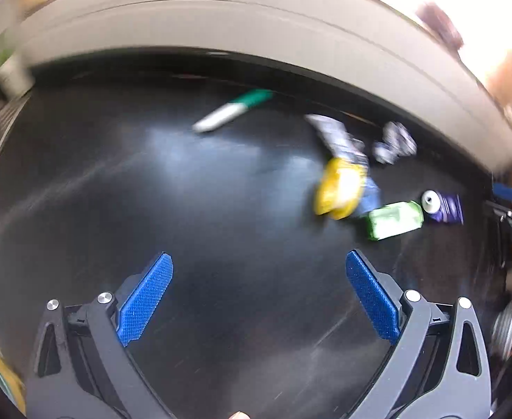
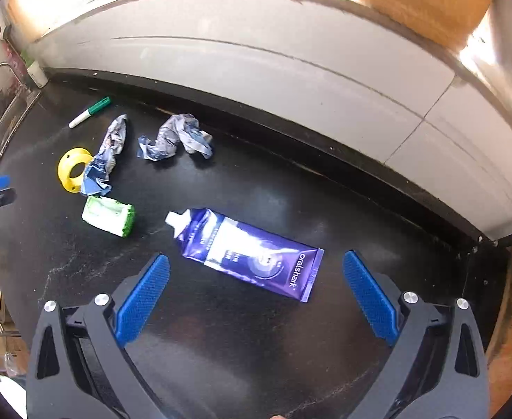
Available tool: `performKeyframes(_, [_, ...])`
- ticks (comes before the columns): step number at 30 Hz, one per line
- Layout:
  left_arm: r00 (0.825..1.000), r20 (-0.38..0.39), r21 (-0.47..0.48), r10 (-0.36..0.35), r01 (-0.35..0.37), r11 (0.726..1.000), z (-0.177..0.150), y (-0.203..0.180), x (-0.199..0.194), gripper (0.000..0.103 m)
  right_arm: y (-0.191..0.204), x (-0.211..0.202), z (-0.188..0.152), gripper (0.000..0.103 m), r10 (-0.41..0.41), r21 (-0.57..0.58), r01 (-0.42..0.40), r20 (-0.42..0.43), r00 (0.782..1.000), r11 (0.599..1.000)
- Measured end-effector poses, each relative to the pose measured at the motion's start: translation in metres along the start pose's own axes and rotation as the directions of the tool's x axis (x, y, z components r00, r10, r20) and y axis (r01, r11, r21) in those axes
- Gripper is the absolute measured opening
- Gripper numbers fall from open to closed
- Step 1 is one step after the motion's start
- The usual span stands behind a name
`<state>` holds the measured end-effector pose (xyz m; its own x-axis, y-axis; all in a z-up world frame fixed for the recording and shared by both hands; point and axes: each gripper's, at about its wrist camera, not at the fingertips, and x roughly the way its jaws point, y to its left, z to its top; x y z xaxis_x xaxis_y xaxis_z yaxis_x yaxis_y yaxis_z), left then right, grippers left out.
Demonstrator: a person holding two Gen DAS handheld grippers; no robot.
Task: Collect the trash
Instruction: 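Return both open grippers to the countertop trash, then grasp the yellow tape roll with the left gripper while the right grasps crumpled paper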
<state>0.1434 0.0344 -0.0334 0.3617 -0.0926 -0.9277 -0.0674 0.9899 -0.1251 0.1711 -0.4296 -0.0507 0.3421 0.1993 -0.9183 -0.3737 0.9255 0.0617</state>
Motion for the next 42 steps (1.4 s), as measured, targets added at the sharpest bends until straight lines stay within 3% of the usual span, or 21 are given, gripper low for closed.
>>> performKeyframes(4, [0.998, -0.046, 0.111, -0.034, 0.039, 0.993, 0.025, -0.044, 0.035, 0.096, -0.001, 0.017, 0.005, 0.097, 0.055, 0.029, -0.055, 0.004, 0.998, 0.998])
performKeyframes(8, [0.994, -0.094, 0.115, -0.052, 0.063, 0.991, 0.042, -0.055, 0.062, 0.093, 0.0, 0.034, 0.017, 0.097, 0.12, 0.069, -0.12, 0.003, 0.993, 0.99])
performKeyframes(11, [0.992, -0.11, 0.128, -0.057, 0.071, 0.989, 0.047, -0.053, 0.069, 0.065, 0.01, 0.053, 0.035, 0.097, 0.153, 0.122, -0.152, 0.002, 0.988, 0.981])
performKeyframes(13, [0.991, -0.12, 0.127, -0.064, 0.08, 0.989, 0.049, -0.049, 0.073, 0.056, 0.016, 0.068, 0.047, 0.097, 0.194, 0.174, -0.189, -0.01, 0.981, 0.966])
performKeyframes(15, [0.989, -0.124, 0.121, -0.075, 0.09, 0.989, 0.05, -0.044, 0.074, 0.035, 0.021, 0.077, 0.057, 0.097, 0.234, 0.222, -0.227, -0.005, 0.972, 0.948])
performKeyframes(17, [0.99, -0.123, 0.109, -0.075, 0.089, 0.99, 0.049, -0.037, 0.073, 0.021, 0.028, 0.088, 0.068, 0.097, 0.256, 0.264, -0.247, -0.002, 0.967, 0.933])
performKeyframes(18, [0.989, -0.121, 0.105, -0.079, 0.092, 0.99, 0.048, -0.034, 0.07, 0.019, 0.032, 0.093, 0.074, 0.097, 0.261, 0.279, -0.252, 0.002, 0.965, 0.927])
performKeyframes(24, [0.993, -0.099, 0.08, -0.068, 0.076, 0.994, 0.044, -0.015, 0.055, 0.017, 0.053, 0.121, 0.101, 0.096, 0.24, 0.335, -0.226, -0.002, 0.971, 0.915])
performKeyframes(25, [0.994, -0.096, 0.074, -0.059, 0.067, 0.995, 0.043, -0.011, 0.052, 0.017, 0.057, 0.126, 0.104, 0.09, 0.219, 0.331, -0.202, -0.014, 0.976, 0.922])
performKeyframes(27, [0.994, -0.091, 0.052, -0.052, 0.057, 0.997, 0.039, -0.005, 0.048, 0.017, 0.068, 0.124, 0.11, 0.037, 0.145, 0.264, -0.141, 0.006, 0.989, 0.954])
performKeyframes(30, [0.995, -0.083, 0.023, -0.057, 0.059, 0.998, 0.029, 0.004, 0.037, 0.017, 0.073, 0.12, 0.107, 0.033, 0.199, 0.265, -0.185, -0.025, 0.98, 0.946])
performKeyframes(36, [0.996, -0.069, -0.039, -0.052, 0.05, 0.998, 0.007, 0.03, 0.013, 0.018, 0.072, 0.069, 0.079, 0.032, 0.145, 0.207, -0.151, 0.044, 0.988, 0.967])
performKeyframes(42, [1.0, -0.015, -0.051, -0.004, 0.003, 0.999, -0.024, 0.036, -0.017, 0.017, 0.075, 0.001, 0.069, 0.032, 0.036, 0.087, -0.049, 0.147, 0.988, 0.995])
